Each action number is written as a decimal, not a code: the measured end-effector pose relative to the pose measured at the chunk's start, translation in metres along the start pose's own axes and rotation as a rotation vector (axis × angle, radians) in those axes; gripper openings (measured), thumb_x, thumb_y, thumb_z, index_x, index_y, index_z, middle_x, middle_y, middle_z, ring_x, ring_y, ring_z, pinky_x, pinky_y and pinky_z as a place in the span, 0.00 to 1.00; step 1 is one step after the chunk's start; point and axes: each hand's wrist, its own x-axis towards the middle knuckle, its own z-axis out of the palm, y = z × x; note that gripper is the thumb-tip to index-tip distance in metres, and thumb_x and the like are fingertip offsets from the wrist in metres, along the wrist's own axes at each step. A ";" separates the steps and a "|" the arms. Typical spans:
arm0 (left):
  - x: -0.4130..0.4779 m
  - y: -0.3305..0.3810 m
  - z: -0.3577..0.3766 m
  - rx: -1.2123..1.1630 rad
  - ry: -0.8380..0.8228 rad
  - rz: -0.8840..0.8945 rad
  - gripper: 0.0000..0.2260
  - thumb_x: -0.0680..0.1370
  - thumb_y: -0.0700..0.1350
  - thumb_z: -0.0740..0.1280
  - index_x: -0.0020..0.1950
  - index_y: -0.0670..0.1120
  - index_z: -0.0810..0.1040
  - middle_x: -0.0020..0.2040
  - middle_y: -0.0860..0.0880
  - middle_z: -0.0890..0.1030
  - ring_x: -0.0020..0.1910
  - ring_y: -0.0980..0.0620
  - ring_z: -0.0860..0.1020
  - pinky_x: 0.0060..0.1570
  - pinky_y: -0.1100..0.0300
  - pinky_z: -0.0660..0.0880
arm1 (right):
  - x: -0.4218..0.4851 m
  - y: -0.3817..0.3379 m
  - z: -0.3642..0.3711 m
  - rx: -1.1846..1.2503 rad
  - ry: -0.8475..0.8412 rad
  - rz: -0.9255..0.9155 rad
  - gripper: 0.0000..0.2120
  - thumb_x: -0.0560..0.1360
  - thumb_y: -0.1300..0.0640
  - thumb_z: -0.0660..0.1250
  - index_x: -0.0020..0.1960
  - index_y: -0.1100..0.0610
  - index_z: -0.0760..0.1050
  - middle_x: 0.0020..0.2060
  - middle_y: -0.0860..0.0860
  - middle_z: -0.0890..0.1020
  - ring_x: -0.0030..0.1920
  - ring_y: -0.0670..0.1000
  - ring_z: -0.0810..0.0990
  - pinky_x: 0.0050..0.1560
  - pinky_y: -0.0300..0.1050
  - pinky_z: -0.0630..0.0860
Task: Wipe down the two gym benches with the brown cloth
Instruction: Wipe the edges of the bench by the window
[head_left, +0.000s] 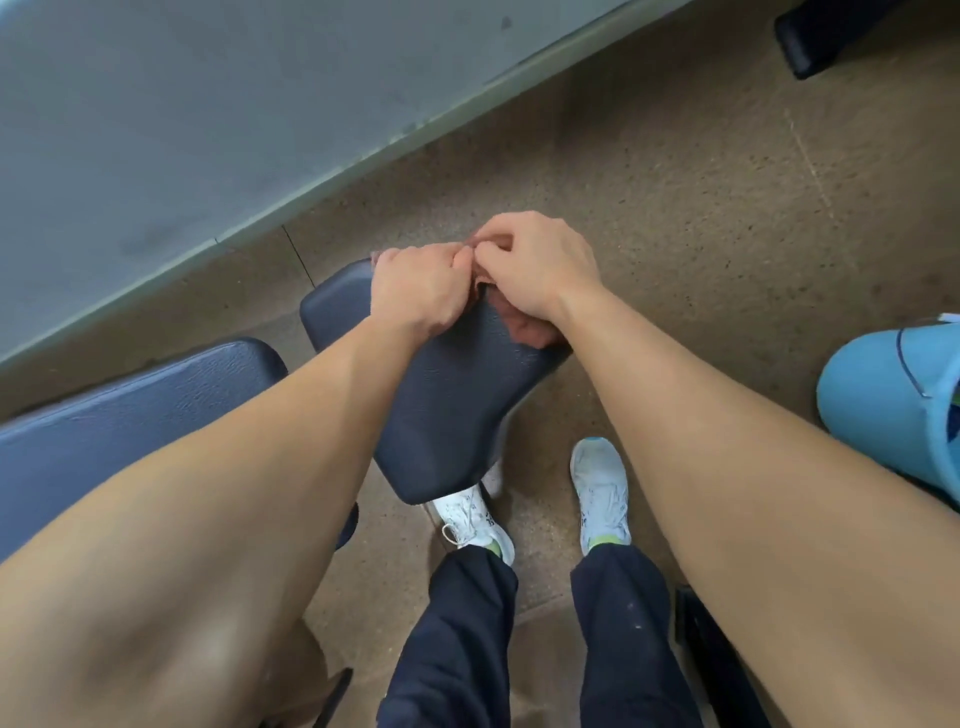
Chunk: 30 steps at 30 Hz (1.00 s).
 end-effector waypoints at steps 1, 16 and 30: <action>-0.001 0.012 0.001 -0.033 0.010 -0.029 0.17 0.82 0.51 0.47 0.46 0.52 0.75 0.52 0.46 0.83 0.53 0.41 0.78 0.56 0.49 0.66 | -0.007 0.008 0.003 0.129 0.083 0.023 0.13 0.75 0.46 0.61 0.55 0.43 0.81 0.54 0.44 0.83 0.56 0.50 0.80 0.57 0.47 0.75; -0.072 0.022 0.013 -0.060 0.067 0.609 0.22 0.79 0.44 0.61 0.73 0.57 0.71 0.78 0.54 0.63 0.79 0.41 0.54 0.62 0.44 0.73 | -0.140 0.002 0.140 0.740 0.342 0.539 0.33 0.83 0.49 0.56 0.81 0.53 0.42 0.78 0.61 0.59 0.74 0.61 0.65 0.66 0.47 0.65; -0.242 0.073 0.101 -1.189 0.189 -0.958 0.10 0.74 0.49 0.73 0.53 0.48 0.81 0.47 0.52 0.84 0.50 0.51 0.82 0.50 0.60 0.77 | -0.209 0.081 0.057 0.407 -0.054 0.150 0.22 0.75 0.58 0.72 0.68 0.48 0.75 0.62 0.41 0.80 0.59 0.35 0.74 0.64 0.28 0.67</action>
